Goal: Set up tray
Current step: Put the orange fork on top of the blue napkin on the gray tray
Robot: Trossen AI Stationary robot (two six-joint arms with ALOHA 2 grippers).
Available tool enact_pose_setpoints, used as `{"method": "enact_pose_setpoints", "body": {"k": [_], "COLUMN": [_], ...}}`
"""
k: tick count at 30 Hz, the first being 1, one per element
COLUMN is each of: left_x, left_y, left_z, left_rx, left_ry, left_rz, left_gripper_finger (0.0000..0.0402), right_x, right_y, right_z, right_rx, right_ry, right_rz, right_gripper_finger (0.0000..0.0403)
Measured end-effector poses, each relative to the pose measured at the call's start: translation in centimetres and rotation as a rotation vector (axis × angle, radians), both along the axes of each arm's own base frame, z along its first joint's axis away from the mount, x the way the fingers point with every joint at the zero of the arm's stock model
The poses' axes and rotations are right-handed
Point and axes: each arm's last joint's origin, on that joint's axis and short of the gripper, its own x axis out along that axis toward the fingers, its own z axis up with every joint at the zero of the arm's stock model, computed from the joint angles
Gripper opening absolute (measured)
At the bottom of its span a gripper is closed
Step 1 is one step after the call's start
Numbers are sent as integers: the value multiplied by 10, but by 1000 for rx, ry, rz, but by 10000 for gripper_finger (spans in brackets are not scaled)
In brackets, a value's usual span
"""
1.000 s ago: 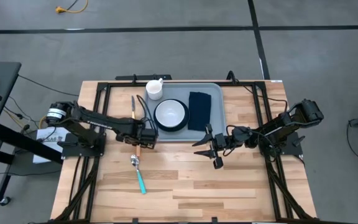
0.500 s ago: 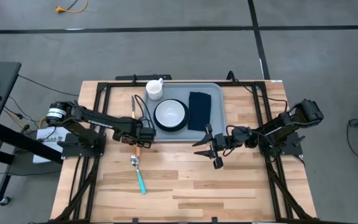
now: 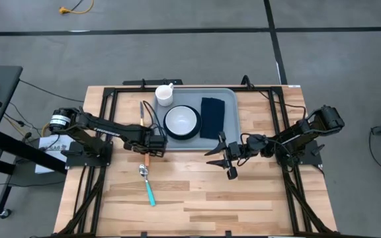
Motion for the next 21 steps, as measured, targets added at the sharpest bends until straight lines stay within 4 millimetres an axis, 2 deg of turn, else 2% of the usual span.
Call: {"method": "enact_pose_setpoints", "body": {"k": [21], "left_x": [-1], "left_y": [3], "left_z": [0], "left_rx": [26], "left_ry": [6], "left_rz": [6], "left_gripper_finger": [169], "right_x": [0], "right_y": [0], "right_z": [0], "right_rx": [0], "right_ry": [1], "right_rz": [0], "right_gripper_finger": [134]}}
